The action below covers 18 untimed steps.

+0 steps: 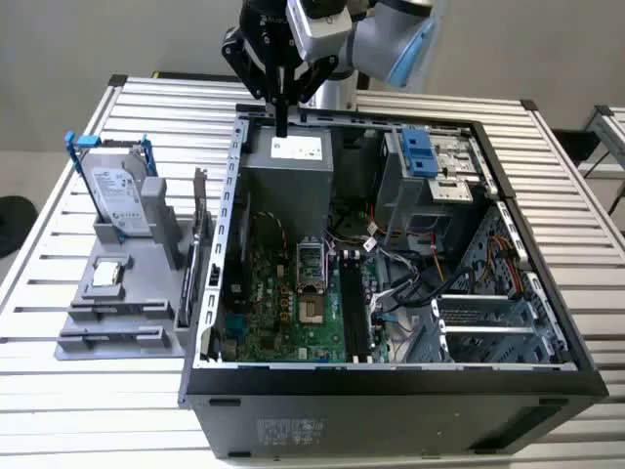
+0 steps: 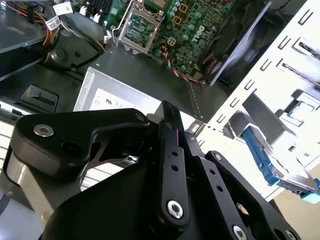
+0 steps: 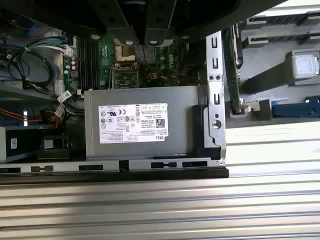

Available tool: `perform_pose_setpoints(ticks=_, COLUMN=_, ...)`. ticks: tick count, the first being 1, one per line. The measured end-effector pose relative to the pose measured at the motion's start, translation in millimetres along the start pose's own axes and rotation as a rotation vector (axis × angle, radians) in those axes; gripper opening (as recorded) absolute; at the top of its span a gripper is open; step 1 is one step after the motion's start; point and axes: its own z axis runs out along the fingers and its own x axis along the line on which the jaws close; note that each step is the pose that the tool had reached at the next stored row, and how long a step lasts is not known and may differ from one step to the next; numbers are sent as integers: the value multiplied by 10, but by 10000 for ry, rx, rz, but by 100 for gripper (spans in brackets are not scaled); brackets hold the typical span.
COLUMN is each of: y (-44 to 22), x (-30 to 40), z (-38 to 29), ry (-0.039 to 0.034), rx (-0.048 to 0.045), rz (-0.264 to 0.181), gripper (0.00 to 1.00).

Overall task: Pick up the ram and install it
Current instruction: 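Reach for the ram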

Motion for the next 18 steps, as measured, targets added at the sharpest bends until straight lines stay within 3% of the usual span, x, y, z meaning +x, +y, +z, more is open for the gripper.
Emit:
perform_pose_setpoints(ticks=6, y=0, x=3, z=0, ry=-1, rx=0, rz=0, gripper=0)
perform_pose_setpoints(ticks=18, y=-17, x=92, z=-3, ry=0, rx=1, rz=0, gripper=0)
